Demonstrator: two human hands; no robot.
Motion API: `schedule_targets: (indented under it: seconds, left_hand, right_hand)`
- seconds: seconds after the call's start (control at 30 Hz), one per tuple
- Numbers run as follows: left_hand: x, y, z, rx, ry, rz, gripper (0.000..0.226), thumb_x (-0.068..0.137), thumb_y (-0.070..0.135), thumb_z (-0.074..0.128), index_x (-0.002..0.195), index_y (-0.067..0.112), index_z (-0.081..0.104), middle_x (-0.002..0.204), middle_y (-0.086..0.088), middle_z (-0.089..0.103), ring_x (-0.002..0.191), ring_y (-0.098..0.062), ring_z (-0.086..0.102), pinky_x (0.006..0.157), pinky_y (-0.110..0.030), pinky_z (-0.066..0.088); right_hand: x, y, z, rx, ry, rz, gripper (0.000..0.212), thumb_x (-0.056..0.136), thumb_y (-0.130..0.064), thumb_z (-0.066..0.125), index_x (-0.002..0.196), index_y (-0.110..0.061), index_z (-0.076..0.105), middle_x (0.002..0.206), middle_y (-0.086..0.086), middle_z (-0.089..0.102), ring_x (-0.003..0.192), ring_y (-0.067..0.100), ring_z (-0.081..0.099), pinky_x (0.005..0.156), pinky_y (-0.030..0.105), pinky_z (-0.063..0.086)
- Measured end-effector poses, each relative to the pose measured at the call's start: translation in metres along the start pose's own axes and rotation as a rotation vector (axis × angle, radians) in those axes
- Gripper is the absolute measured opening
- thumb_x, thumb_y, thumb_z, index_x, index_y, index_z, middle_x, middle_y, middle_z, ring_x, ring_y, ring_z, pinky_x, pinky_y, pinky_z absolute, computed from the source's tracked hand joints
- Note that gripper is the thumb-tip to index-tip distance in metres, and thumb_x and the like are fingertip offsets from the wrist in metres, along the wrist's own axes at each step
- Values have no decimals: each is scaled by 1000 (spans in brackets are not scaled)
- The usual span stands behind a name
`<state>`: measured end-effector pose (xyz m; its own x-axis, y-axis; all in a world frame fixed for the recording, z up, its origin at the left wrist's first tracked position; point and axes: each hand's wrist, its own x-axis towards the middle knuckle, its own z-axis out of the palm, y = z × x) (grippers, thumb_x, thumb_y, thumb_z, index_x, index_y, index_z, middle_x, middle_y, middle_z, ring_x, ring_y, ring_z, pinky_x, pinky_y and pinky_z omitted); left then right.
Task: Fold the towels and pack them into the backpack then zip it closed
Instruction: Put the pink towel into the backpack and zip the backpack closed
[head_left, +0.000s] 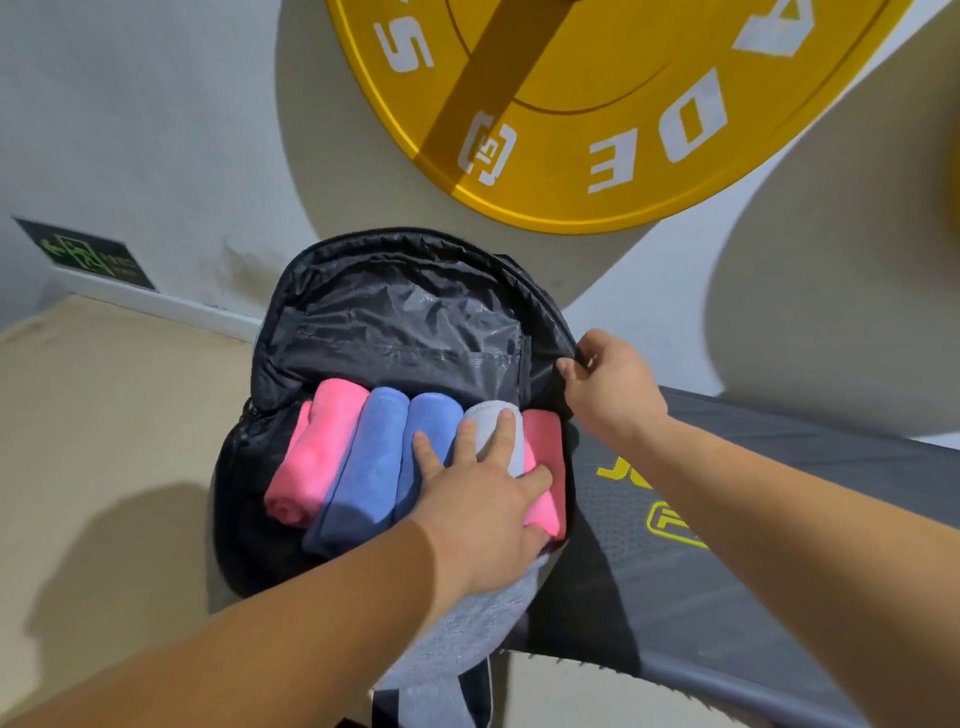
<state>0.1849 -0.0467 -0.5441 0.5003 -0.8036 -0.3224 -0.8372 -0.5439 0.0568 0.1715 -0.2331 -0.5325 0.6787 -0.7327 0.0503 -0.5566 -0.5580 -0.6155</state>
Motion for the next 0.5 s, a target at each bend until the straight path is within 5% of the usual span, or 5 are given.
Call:
schedule_targets:
  seconds: [0.13, 0.2, 0.33, 0.5]
  left_hand:
    - [-9, -12, -3, -6, -24, -62, 60, 101, 54, 37, 154, 51, 10, 170, -5, -19, 156, -40, -9, 115, -77, 3]
    - [-13, -22, -5, -6, -2, -90, 60, 102, 52, 35, 154, 53, 6, 171, -7, -14, 156, -39, -4, 117, -74, 8]
    - [-15, -23, -1, 126, 59, -56, 66, 104, 43, 35, 155, 52, -7, 169, -21, -9, 154, -45, -2, 117, -64, 20]
    - [-7, -6, -4, 25, 36, -60, 69, 88, 62, 34, 153, 45, 21, 168, -26, -1, 152, -51, -6, 118, -58, 25]
  right_hand:
    - [-12, -13, -11, 499, -55, 98, 18, 103, -19, 50, 88, -13, 41, 72, 11, 54, 55, 37, 66, 41, 33, 52]
    - [-17, -17, -15, 680, -79, 154, 17, 104, -15, 47, 90, -12, 39, 73, 15, 56, 54, 36, 68, 46, 39, 58]
    - [-20, -13, -20, 651, -39, 94, 23, 102, -14, 53, 83, -15, 41, 68, 9, 55, 43, 20, 57, 51, 39, 56]
    - [-22, -23, -13, 538, -189, 45, 7, 95, -11, 53, 95, -16, 49, 77, 9, 61, 57, 22, 60, 51, 34, 58]
